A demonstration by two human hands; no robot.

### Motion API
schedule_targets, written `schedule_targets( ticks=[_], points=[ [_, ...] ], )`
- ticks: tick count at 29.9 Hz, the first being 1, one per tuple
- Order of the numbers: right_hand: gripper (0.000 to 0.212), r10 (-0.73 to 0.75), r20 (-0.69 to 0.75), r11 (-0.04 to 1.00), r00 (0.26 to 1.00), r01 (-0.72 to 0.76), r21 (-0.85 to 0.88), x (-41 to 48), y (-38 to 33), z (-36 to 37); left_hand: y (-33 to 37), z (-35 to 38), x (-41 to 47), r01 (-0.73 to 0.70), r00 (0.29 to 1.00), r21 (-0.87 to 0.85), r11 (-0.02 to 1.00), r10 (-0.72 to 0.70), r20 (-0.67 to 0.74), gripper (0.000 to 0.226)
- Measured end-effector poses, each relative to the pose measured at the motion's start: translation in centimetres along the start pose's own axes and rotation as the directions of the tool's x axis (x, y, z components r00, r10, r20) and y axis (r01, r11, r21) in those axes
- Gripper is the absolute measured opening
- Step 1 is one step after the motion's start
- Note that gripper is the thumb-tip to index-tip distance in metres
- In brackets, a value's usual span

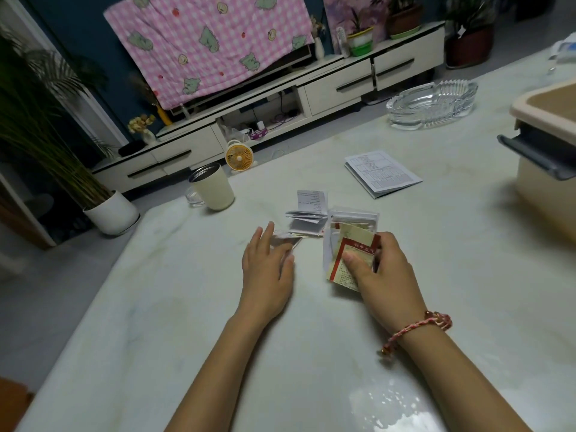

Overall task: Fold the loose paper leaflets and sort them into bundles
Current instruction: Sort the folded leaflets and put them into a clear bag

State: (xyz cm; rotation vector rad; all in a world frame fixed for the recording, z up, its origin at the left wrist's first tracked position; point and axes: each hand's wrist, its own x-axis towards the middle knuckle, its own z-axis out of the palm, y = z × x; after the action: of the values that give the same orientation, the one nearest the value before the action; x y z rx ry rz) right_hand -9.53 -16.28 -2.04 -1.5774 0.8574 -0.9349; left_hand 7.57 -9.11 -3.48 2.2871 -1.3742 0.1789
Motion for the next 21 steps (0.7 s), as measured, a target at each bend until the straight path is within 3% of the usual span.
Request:
schedule_targets(
  ticks=[3, 5, 8, 10, 13, 17, 19, 21],
  points=[
    [0.017, 0.001, 0.037, 1.000, 0.999, 0.000, -0.017, -0.2, 0.0, 0.2, -0.1, 0.5, 0.9, 0.033, 0.998, 0.117, 0.993, -0.039, 0.044, 0.038],
    [0.017, 0.002, 0.043, 1.000, 0.999, -0.001, -0.017, -0.1, -0.2, 0.2, -0.1, 0.2, 1.0, 0.043, 0.997, 0.061, 0.997, -0.039, -0.061, 0.035],
    [0.018, 0.020, 0.032, 1.000, 0.999, -0.019, -0.021, 0.5, -0.2, 0.1, 1.1, -1.8, 0.0, 0.069, 0.923, -0.210, 0.975, -0.142, -0.358, 0.022],
    [0.019, 0.039, 0.034, 0.999, 0.999, -0.039, -0.012, 0.8, -0.4, -0.1, 2.6, -3.3, -0.9, 0.071, 0.879, -0.441, 0.895, -0.265, -0.397, 0.012],
    [0.020, 0.045, 0.046, 0.999, 0.998, -0.045, -0.008, 0.9, -0.6, 0.1, 4.5, -4.6, -1.6, 0.060, 0.891, -0.719, 0.692, -0.361, -0.274, 0.015],
    [0.024, 0.040, 0.099, 0.999, 0.994, -0.037, -0.037, 0.7, -0.8, 0.3, 5.9, -4.9, -2.1, 0.076, 0.936, -0.869, 0.489, -0.335, -0.107, 0.023],
    [0.026, 0.027, 0.125, 0.999, 0.992, -0.022, -0.042, 0.7, -0.8, 0.2, 6.4, -4.5, -2.5, 0.133, 0.961, -0.884, 0.447, -0.277, 0.004, 0.034],
    [0.026, 0.006, 0.164, 0.998, 0.986, 0.003, -0.057, 0.5, -0.9, 0.2, 6.5, -3.8, -2.8, 0.174, 0.971, -0.848, 0.501, -0.230, 0.063, 0.021]
  ],
)
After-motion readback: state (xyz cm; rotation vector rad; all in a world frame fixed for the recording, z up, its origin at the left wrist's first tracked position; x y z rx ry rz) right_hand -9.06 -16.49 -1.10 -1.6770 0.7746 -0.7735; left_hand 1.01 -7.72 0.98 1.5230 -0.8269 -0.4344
